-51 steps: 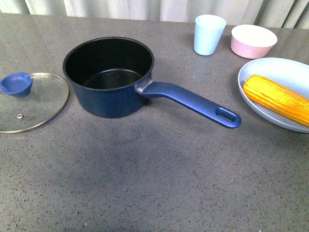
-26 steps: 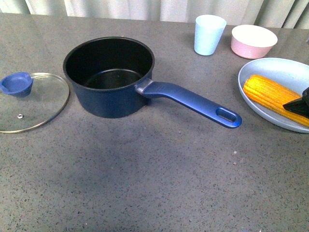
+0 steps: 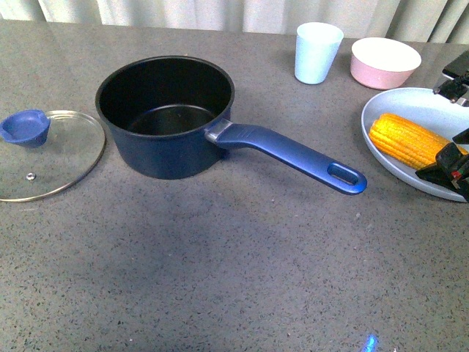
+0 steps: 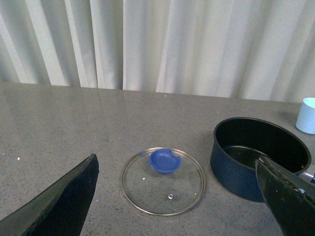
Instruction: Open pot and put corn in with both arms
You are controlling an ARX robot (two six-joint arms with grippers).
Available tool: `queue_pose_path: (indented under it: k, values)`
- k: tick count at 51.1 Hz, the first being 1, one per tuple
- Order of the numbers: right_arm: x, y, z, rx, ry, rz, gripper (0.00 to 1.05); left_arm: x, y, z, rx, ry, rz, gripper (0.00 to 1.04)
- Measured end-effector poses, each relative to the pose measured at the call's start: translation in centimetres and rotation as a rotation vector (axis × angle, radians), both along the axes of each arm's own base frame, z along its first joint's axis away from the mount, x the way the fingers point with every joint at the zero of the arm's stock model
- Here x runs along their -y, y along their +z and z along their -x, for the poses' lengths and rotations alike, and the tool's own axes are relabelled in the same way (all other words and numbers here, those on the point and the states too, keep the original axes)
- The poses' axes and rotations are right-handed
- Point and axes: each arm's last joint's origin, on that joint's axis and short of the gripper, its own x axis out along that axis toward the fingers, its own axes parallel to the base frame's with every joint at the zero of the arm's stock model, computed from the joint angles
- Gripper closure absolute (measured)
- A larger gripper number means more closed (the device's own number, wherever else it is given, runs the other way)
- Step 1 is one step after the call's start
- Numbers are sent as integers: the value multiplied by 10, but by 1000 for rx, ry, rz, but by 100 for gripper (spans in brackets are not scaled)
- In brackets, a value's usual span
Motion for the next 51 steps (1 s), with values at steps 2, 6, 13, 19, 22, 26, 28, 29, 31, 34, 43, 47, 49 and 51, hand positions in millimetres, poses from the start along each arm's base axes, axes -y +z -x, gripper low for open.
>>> queue_pose_path:
  k: [2,6,13,19,22,26,28,29,31,34,43,47,49,51]
  values:
    - [0,0,-1,-3,3,-3,27,0,0,0,0,0,0,9]
    - [0,0,-1,-13,5,-7,39,0,0,0,0,0,0,9]
    - [0,0,-1,-26,7,-12,64,0,0,0,0,0,0,9]
    - [2,3,0,-29,10,-34,76,0,0,0,0,0,0,9]
    - [4,7,1,-27,11,-43,79,0,0,0,0,0,0,9]
    - [6,21,3,-3,23,-67,83,0,0,0,0,0,0,9]
    - [5,32,5,22,32,-83,84,0,0,0,0,0,0,9]
    - [5,39,6,37,35,-93,85,0,0,0,0,0,0,9]
    - [3,49,7,64,40,-109,85,0,0,0,0,0,0,9]
    - [-5,71,11,113,65,-145,86,0,0,0,0,0,0,9]
    - [-60,113,20,189,197,-246,90,0,0,0,0,0,0,9]
    - [-94,121,21,185,263,-293,90,0,0,0,0,0,0,9]
    - [-108,123,20,180,292,-308,90,0,0,0,0,0,0,9]
    - [-128,126,19,173,326,-326,90,0,0,0,0,0,0,9]
